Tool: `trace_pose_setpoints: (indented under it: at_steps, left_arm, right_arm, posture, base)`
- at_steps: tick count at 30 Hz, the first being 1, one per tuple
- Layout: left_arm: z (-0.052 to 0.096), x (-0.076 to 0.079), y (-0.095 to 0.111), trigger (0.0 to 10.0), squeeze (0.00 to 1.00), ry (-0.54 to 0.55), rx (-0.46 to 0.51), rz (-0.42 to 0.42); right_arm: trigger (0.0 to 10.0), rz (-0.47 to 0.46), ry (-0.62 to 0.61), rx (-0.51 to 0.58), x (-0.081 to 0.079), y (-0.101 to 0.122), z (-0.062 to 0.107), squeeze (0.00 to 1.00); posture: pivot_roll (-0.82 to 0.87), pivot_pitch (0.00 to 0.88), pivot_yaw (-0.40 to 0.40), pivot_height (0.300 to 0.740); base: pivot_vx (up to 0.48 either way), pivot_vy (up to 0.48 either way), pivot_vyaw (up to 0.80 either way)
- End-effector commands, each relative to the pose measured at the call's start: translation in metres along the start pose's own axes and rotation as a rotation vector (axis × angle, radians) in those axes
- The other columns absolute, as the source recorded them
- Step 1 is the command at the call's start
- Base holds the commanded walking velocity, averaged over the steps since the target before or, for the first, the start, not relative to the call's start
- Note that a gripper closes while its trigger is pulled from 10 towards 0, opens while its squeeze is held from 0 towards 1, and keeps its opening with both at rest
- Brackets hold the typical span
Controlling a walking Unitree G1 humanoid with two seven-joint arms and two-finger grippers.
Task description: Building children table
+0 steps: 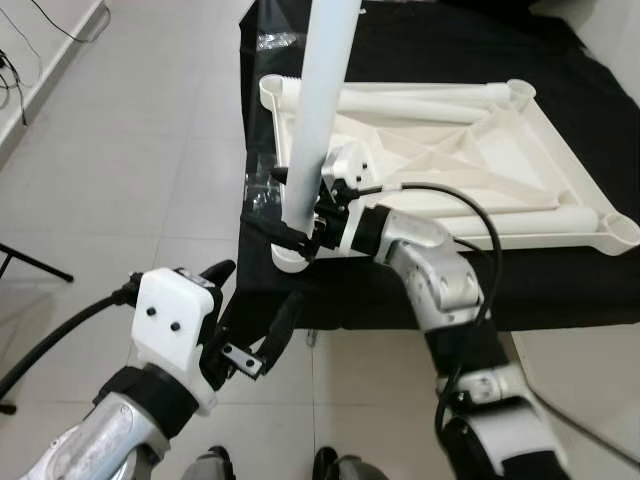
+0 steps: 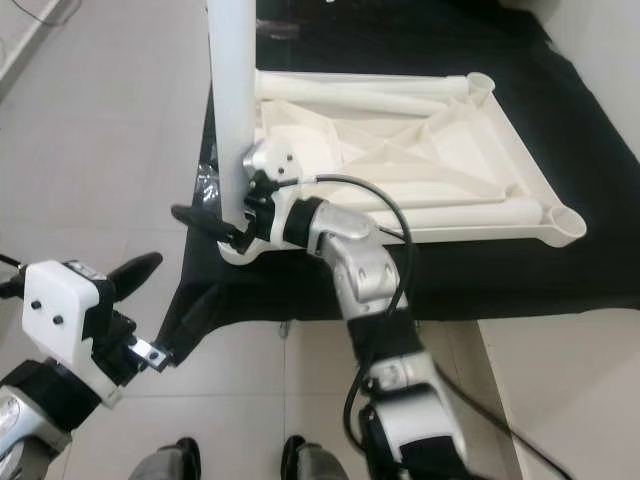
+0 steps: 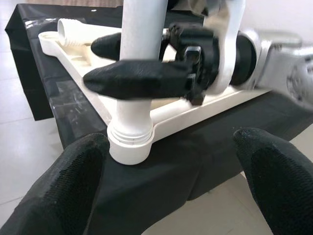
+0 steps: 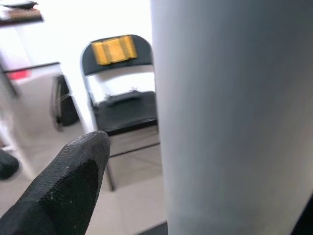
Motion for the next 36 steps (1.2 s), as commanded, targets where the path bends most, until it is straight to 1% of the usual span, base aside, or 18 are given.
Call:
trace_pose_setpoints:
  at_steps: [1,6,7,8,9,12,18,19,22,24,25,26,27,28,31,32,33,36]
  left_arm:
    - [0.002,0.002,-0.004,10.0,0.0,-0.003,-0.014,0.008]
    - [0.002,0.003,-0.005,10.0,0.0,-0.003,-0.014,0.01]
    - [0.002,0.003,-0.005,10.0,0.0,-0.001,-0.016,0.01]
    - [0.003,0.002,-0.005,10.0,0.0,0.003,-0.016,0.009]
    - [0.003,0.002,-0.005,10.0,0.0,0.005,-0.016,0.008]
    - [0.003,0.001,-0.005,10.0,0.0,0.009,-0.016,0.005]
    - [0.003,0.001,-0.005,10.0,0.0,0.009,-0.017,0.005]
    - [0.003,0.002,-0.006,10.0,0.0,0.005,-0.02,0.005]
    - [0.003,0.002,-0.006,10.0,0.0,0.003,-0.021,0.005]
    - [0.003,0.002,-0.006,10.0,0.0,0.001,-0.022,0.006]
    - [0.003,0.002,-0.006,10.0,0.0,0.001,-0.022,0.006]
    - [0.004,0.002,-0.006,10.0,0.0,0.0,-0.023,0.005]
    - [0.004,0.002,-0.006,10.0,0.0,0.0,-0.023,0.004]
    - [0.004,0.001,-0.005,10.0,0.0,0.001,-0.023,0.002]
    - [0.004,0.001,-0.005,10.0,0.0,0.001,-0.023,0.002]
    - [0.004,0.001,-0.004,10.0,0.0,0.002,-0.023,0.0]
    - [0.003,0.001,-0.004,10.0,0.0,-0.004,-0.026,-0.001]
    - [0.002,0.002,-0.004,10.0,0.0,-0.01,-0.026,0.0]
  right_arm:
    - [10.0,-0.014,0.046,0.06,0.006,0.009,0.003,0.0]
    - [10.0,0.0,0.11,0.077,0.015,0.016,0.004,0.0]
    - [9.3,0.011,0.155,0.084,0.015,0.02,0.003,0.0]
    - [3.8,0.018,0.188,0.096,0.017,0.025,0.003,0.0]
    - [0.0,0.018,0.214,0.111,0.018,0.03,0.003,0.0]
    - [0.0,0.014,0.261,0.143,0.019,0.038,0.004,0.0]
    - [0.0,0.005,0.285,0.148,0.02,0.037,0.009,0.0]
    - [0.0,-0.016,0.276,0.144,0.018,0.03,0.016,0.0]
    - [0.0,-0.03,0.258,0.135,0.017,0.024,0.02,0.0]
    - [0.0,-0.044,0.168,0.104,0.013,0.007,0.021,0.0]
    - [0.0,-0.063,0.075,0.06,0.011,-0.007,0.016,0.0]
    - [0.0,-0.071,-0.201,-0.115,0.015,-0.042,0.01,0.0]
    - [0.0,-0.056,-0.405,-0.237,0.018,-0.063,0.013,0.0]
    - [0.0,-0.126,-0.525,-0.332,0.0,-0.082,0.021,0.0]
    - [0.0,-0.126,-0.525,-0.332,0.0,-0.082,0.021,0.0]
    - [0.0,-0.182,-0.581,-0.381,-0.014,-0.091,0.028,0.0]
    - [0.0,-0.197,-0.514,-0.345,-0.034,-0.086,0.015,0.0]
    - [0.0,-0.175,-0.512,-0.334,-0.033,-0.083,0.009,0.0]
  posture:
    - [0.28,0.282,-0.152,0.74]
    - [0.29,0.289,-0.157,0.74]
    - [0.29,0.293,-0.16,0.74]
    - [0.29,0.294,-0.16,0.74]
    - [0.3,0.299,-0.162,0.74]
    - [0.3,0.303,-0.161,0.74]
    - [0.3,0.302,-0.157,0.74]
    - [0.29,0.298,-0.153,0.74]
    - [0.28,0.296,-0.154,0.74]
    - [0.27,0.294,-0.155,0.74]
    - [0.27,0.293,-0.158,0.74]
    - [0.27,0.293,-0.159,0.74]
    - [0.27,0.293,-0.159,0.74]
    - [0.26,0.296,-0.149,0.74]
    - [0.26,0.296,-0.149,0.74]
    - [0.26,0.296,-0.149,0.74]
    - [0.24,0.282,-0.124,0.74]
    - [0.25,0.272,-0.121,0.74]
  base:
    - [0.0,0.0,0.0]
    - [0.0,0.0,0.0]
    - [0.0,0.0,0.0]
    - [0.0,0.0,0.0]
    - [0.0,0.0,0.0]
    - [0.0,0.0,0.0]
    - [0.0,0.0,0.0]
    - [0.0,0.0,0.0]
    - [0.0,0.0,0.0]
    - [0.0,0.0,0.0]
    - [0.0,0.0,0.0]
    - [0.0,0.0,0.0]
    - [0.0,0.0,0.0]
    - [0.0,0.0,0.0]
    - [0.0,0.0,0.0]
    - [0.0,0.0,0.0]
    - [0.0,0.0,0.0]
    - [0.0,0.0,0.0]
Point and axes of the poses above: a point about 5 cm out from each wrist's last joint towards the gripper, its own z axis pointing back from the gripper into the wrist, its own y axis along the axis of the wrist's last joint, x = y × z, the point moved 6 cm from there along -z, pointing out of the wrist towards the gripper, and after that the axes turned 13 degrees about z, right-handed, at the moved point
